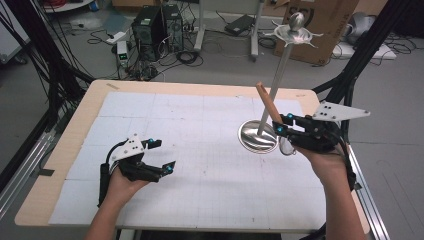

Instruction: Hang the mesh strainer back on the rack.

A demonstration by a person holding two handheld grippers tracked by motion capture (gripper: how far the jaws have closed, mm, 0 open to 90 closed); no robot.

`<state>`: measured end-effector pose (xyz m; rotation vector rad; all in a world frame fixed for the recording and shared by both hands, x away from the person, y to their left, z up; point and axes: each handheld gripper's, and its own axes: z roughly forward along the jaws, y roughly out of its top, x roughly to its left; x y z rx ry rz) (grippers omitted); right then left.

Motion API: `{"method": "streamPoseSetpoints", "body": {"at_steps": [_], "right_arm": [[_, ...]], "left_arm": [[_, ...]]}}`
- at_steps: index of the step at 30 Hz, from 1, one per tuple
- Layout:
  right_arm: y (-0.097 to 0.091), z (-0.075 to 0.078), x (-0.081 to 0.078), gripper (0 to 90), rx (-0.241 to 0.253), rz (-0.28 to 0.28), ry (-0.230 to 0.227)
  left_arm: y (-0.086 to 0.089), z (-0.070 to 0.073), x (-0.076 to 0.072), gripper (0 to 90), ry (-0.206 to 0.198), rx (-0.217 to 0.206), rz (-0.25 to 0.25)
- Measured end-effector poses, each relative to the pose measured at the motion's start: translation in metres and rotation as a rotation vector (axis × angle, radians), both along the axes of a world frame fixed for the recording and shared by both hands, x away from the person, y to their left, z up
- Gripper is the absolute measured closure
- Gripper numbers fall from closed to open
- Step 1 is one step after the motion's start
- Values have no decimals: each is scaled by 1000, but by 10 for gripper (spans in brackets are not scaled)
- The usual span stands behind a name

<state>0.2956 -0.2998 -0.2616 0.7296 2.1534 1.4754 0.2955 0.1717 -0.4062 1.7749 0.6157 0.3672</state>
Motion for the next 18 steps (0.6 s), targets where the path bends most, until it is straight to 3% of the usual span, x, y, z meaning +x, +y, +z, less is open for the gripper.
{"method": "streamPoseSetpoints", "body": {"at_steps": [18], "right_arm": [[-35,27,-5,684,41,-109,-95]], "left_arm": [[-1,0,0,105,-2,13,-7]]}}
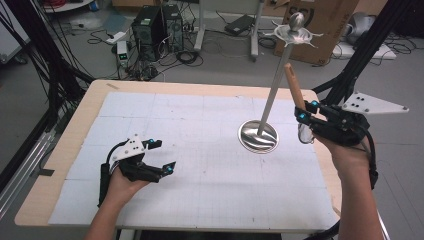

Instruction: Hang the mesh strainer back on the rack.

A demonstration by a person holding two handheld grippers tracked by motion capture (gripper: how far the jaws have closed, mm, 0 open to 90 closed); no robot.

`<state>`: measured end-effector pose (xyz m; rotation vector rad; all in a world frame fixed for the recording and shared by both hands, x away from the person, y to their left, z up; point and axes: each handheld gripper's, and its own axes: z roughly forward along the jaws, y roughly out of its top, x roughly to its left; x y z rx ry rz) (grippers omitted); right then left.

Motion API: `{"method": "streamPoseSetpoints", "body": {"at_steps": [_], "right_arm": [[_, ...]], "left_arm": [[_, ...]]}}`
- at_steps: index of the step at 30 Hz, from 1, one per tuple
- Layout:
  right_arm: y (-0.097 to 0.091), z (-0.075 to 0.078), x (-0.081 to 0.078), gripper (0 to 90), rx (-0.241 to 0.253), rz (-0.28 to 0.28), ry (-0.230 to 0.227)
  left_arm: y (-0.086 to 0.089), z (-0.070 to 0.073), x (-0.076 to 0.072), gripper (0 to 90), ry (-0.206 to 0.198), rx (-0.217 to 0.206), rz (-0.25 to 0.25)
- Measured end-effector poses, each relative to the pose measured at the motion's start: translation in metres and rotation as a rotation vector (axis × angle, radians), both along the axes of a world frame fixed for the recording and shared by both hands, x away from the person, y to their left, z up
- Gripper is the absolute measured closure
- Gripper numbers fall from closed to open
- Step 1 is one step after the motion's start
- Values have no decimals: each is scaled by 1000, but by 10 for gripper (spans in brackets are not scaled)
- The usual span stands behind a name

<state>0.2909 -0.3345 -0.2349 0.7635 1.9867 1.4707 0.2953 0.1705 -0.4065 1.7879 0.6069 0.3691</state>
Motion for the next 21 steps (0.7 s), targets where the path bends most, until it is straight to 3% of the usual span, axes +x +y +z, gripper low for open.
{"method": "streamPoseSetpoints", "body": {"at_steps": [12,21], "right_arm": [[-21,9,3,683,44,-67,-17],[-33,20,7,683,45,-106,-21]], "left_arm": [[0,-1,0,105,2,3,0],[0,-1,0,105,2,3,1]]}}
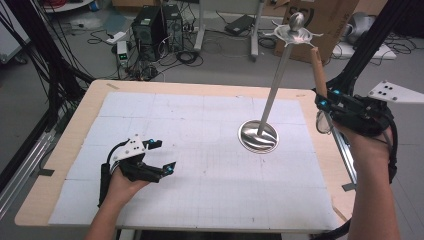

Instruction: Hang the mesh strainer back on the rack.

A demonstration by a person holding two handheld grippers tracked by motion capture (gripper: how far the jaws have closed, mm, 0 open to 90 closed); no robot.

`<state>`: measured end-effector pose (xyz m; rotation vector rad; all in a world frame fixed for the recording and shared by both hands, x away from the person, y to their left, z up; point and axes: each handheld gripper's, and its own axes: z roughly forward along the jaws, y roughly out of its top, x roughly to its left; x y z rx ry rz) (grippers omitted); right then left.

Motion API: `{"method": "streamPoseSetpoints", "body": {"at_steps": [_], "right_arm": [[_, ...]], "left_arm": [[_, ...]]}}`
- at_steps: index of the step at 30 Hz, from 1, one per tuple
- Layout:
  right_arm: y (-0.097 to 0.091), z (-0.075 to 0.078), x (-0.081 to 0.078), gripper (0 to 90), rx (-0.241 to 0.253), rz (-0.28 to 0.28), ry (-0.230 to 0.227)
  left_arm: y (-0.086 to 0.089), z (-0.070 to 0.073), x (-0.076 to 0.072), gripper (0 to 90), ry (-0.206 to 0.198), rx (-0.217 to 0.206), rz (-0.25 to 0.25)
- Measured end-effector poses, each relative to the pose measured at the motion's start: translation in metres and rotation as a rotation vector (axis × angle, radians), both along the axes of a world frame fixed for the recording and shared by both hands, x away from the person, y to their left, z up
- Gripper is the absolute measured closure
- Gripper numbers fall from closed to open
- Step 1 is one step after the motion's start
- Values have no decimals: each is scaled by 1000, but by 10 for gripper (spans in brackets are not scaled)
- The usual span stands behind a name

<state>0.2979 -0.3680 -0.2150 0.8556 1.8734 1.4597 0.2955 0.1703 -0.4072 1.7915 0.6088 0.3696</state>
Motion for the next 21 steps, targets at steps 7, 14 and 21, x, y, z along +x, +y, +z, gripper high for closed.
{"method": "streamPoseSetpoints", "body": {"at_steps": [7,14,21], "right_arm": [[-1,9,1,683,-18,-18,-9],[2,10,6,683,-37,-43,-3],[3,9,13,682,-40,-51,9]], "left_arm": [[0,0,-1,105,-1,-4,3],[0,1,-1,105,-4,-6,3],[0,1,-1,105,-3,-4,3]]}}
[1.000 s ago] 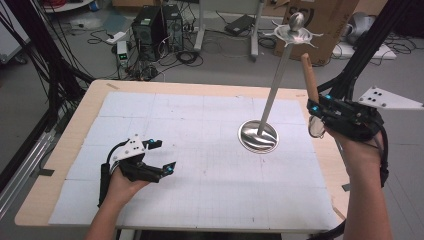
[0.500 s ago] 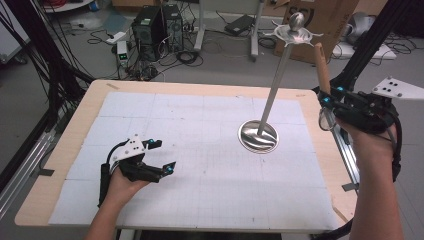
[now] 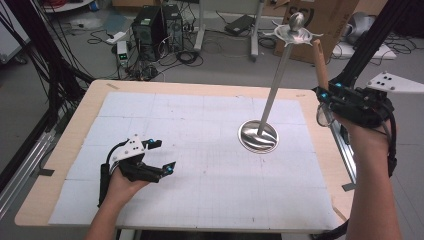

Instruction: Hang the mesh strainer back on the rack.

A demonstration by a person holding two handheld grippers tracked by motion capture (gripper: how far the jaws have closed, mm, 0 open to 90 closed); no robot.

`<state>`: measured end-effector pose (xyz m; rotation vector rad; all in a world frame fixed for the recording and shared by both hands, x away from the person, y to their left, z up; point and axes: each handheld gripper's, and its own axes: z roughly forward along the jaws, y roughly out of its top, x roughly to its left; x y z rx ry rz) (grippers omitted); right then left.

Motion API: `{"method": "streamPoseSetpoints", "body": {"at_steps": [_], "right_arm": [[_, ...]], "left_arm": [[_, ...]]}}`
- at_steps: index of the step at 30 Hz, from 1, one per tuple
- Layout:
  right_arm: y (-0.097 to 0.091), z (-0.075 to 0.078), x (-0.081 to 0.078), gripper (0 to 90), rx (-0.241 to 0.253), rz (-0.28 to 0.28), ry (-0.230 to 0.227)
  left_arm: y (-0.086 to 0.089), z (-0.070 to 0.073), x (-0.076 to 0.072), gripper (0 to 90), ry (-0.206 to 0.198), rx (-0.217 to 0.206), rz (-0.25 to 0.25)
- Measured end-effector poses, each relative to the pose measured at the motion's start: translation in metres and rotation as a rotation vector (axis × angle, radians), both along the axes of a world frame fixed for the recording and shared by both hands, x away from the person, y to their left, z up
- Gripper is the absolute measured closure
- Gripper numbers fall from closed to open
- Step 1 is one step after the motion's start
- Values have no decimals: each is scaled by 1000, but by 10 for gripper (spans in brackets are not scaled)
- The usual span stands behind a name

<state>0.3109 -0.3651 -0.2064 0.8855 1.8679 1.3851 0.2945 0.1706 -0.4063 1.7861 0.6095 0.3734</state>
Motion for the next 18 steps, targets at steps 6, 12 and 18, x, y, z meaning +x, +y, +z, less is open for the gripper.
{"method": "streamPoseSetpoints", "body": {"at_steps": [6,12,18], "right_arm": [[4,-3,8,682,-4,-1,27],[15,-9,22,681,-43,-7,60],[26,-9,32,680,-63,2,78]], "left_arm": [[0,0,0,105,2,-2,0],[0,0,0,105,2,1,0],[1,0,0,105,2,0,2]]}}
